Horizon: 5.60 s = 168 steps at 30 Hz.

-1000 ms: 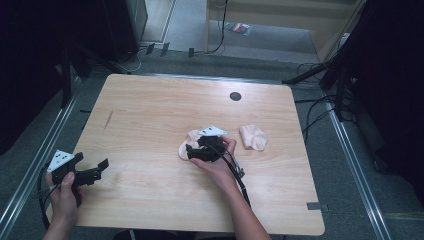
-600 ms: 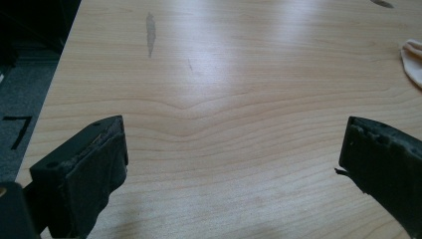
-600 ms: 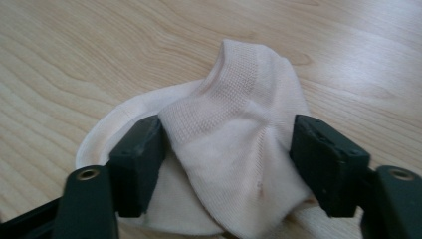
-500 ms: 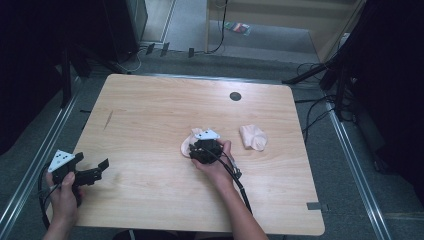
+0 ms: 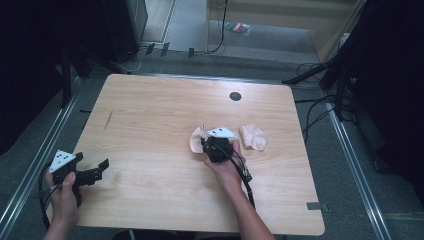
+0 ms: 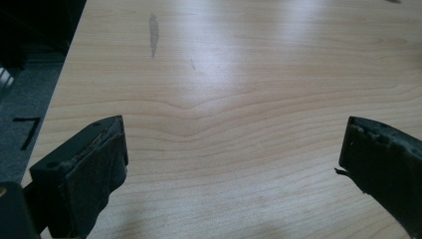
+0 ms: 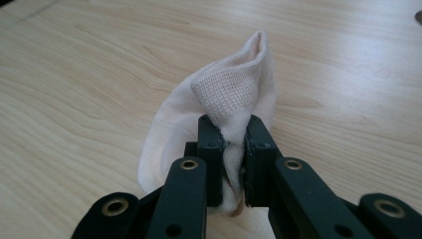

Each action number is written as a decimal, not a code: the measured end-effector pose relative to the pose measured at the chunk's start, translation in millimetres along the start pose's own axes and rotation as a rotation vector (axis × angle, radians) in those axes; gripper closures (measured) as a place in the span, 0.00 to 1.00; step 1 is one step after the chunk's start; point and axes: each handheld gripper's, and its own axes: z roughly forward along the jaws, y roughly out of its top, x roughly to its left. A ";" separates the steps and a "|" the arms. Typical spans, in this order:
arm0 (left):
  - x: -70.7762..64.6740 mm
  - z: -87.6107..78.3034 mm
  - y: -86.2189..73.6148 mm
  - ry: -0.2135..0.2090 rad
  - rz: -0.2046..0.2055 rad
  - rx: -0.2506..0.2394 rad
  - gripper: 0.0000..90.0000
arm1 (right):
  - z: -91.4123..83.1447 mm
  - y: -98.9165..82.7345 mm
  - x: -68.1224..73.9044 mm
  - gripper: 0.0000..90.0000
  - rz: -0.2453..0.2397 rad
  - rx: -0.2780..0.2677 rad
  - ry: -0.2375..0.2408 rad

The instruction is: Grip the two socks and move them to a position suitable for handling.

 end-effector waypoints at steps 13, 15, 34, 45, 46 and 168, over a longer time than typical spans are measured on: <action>-30.7 -2.3 10.9 -0.020 0.054 -0.003 0.00 | -62.4 -9.7 15.9 0.91 0.042 -0.039 0.010; -36.2 -2.9 12.1 -0.034 0.053 -0.006 0.00 | -67.4 -14.2 17.9 0.91 0.058 -0.034 0.010; -174.3 3.0 35.1 -0.319 0.177 -0.022 0.00 | -75.2 -47.0 51.5 0.90 0.102 0.040 -0.002; -195.9 7.9 1.1 -0.389 0.229 0.052 0.00 | -62.2 -62.2 60.3 0.47 0.117 0.108 0.075; -195.9 7.9 1.1 -0.389 0.229 0.052 0.00 | -62.2 -62.2 60.3 0.47 0.117 0.108 0.075; -133.2 36.8 10.4 -0.398 0.218 0.067 0.27 | -97.6 -58.9 -87.8 0.61 0.308 -0.102 -0.231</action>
